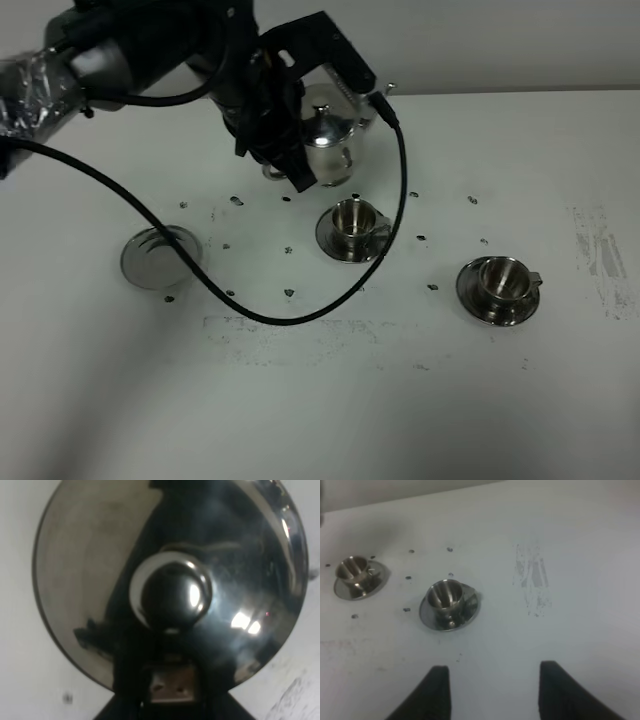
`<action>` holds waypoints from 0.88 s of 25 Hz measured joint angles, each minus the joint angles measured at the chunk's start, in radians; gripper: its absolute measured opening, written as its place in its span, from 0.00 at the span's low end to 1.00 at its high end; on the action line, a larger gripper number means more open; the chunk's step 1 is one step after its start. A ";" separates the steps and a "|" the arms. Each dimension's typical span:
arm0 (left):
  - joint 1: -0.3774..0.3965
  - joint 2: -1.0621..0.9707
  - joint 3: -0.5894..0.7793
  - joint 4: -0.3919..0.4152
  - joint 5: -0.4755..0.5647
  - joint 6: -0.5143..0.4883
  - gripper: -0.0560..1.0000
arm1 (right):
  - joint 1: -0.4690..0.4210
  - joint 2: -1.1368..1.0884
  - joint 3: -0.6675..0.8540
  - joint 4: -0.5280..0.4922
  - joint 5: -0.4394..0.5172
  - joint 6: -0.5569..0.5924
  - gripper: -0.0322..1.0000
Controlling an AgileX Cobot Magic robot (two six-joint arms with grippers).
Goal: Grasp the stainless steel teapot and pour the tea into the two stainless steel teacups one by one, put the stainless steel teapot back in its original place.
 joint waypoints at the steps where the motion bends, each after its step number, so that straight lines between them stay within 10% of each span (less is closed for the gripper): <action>1: -0.012 0.025 -0.041 -0.004 0.020 0.016 0.23 | 0.000 0.000 0.000 0.000 0.000 0.000 0.41; 11: -0.104 0.209 -0.358 -0.013 0.125 0.124 0.23 | 0.000 0.000 0.000 0.000 0.000 0.000 0.41; 22: -0.143 0.261 -0.414 -0.030 0.122 0.326 0.23 | 0.000 0.000 0.000 0.000 0.000 0.000 0.41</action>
